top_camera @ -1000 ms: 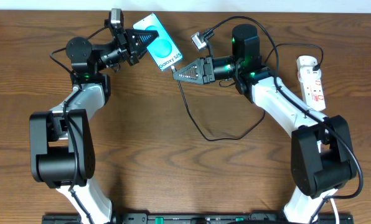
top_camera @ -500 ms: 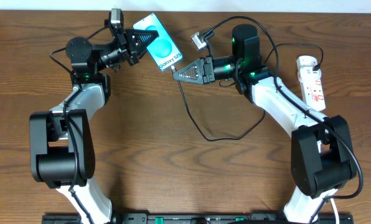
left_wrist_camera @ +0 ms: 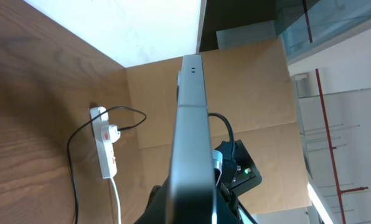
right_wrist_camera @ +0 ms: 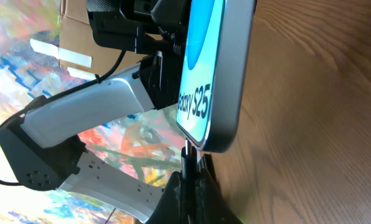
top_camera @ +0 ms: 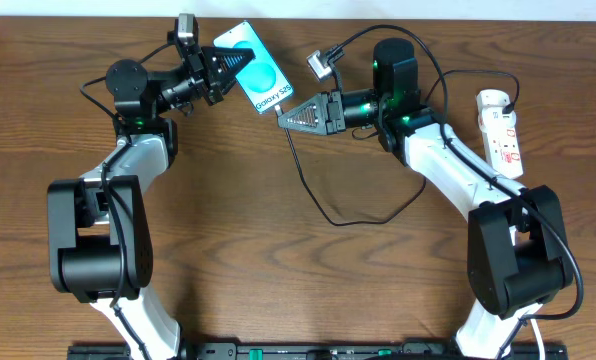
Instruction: Plug charger to phone and switch on socket
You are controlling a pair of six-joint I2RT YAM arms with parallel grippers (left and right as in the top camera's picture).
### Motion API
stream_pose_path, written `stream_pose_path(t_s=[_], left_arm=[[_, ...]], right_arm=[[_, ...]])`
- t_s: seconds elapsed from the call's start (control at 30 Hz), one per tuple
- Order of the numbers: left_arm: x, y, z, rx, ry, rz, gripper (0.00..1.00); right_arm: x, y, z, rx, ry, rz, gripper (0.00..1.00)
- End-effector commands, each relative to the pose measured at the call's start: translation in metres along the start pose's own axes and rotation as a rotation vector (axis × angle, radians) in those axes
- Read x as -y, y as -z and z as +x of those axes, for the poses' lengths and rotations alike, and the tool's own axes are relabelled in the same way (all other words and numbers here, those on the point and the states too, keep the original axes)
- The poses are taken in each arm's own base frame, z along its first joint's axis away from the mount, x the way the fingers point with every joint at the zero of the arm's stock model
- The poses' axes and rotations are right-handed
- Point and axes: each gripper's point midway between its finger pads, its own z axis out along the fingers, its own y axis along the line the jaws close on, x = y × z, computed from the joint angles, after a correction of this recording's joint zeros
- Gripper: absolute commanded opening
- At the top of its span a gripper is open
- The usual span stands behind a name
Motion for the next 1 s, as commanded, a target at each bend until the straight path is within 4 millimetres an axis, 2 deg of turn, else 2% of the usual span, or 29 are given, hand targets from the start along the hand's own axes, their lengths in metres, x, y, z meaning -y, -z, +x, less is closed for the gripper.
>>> stream_pose_path(t_s=[0.0,0.97], left_arm=[[0.0045,-0.0045,0.0047,-0.028,-0.046,0.009,0.08],[0.004,-0.0043,0.0094,-0.056,-0.023,0.006,0.07]], right_arm=[[-0.0005,0.0014,-0.004,0.007,-0.002,0.0,0.01],[-0.0003,0.0019,-0.0043,0.008,0.009,0.001,0.01]])
